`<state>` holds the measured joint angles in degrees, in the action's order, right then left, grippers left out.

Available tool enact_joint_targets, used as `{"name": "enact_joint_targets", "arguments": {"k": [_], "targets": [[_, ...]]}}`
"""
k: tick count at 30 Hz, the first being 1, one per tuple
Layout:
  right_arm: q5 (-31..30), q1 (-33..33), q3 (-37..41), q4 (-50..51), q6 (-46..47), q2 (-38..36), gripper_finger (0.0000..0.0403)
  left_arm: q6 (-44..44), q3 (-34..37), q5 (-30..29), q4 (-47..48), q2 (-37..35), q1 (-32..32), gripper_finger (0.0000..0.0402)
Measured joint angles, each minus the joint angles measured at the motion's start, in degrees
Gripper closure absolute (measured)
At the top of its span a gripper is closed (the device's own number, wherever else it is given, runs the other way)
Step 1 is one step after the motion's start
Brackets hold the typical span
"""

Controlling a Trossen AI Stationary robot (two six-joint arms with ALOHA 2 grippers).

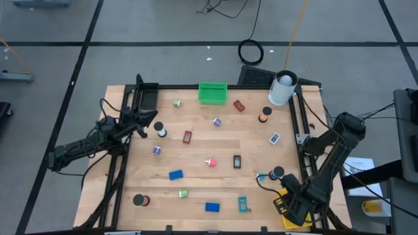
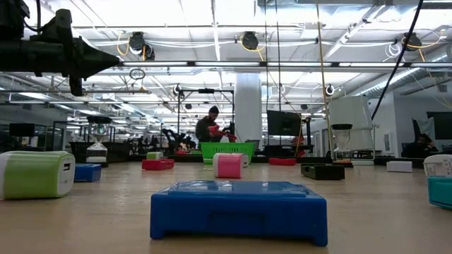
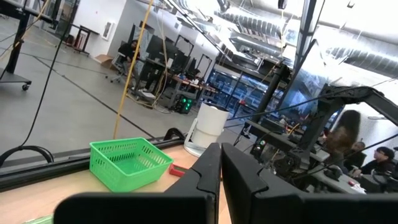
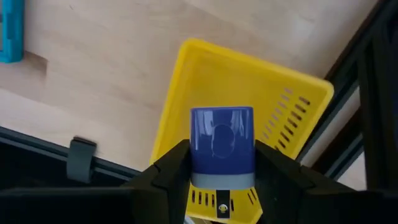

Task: Pick & Place Office items
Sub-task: Put the right purple charger adapter into the yellow basket, then put the top dark blue digital clock into the black basket

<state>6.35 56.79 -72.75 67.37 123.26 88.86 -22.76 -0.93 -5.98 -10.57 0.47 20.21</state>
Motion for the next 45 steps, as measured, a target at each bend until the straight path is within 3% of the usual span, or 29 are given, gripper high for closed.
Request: {"name": "enact_joint_targets", "arguments": {"k": [14, 22, 29, 38, 45], "targets": [[-0.32, 1.84, 0.72, -0.18, 3.25, 1.05, 0.0264, -0.02, 0.0, 0.0, -0.01, 0.0, 0.0, 0.0385], [-0.28, 1.84, 11.79, -13.16, 4.93, 1.12, 0.0265, 0.0, 0.01, 0.0, 0.0, 0.0, 0.01, 0.0385], [-0.34, 2.19, 13.68, -15.87, 5.49, 1.12, 0.0266, -0.01, 0.01, 0.0, 0.0, 0.0, 0.0, 0.0385], [-0.37, 2.19, 14.88, -17.63, 5.04, 1.09, 0.0227, -0.02, 0.0, 0.0, 0.0, 0.0, 0.0, 0.0385], [0.01, 2.15, 18.16, -22.32, 3.89, 1.09, 0.022, -0.02, 0.01, 0.0, 0.0, 0.0, 0.0, 0.0385]]}}
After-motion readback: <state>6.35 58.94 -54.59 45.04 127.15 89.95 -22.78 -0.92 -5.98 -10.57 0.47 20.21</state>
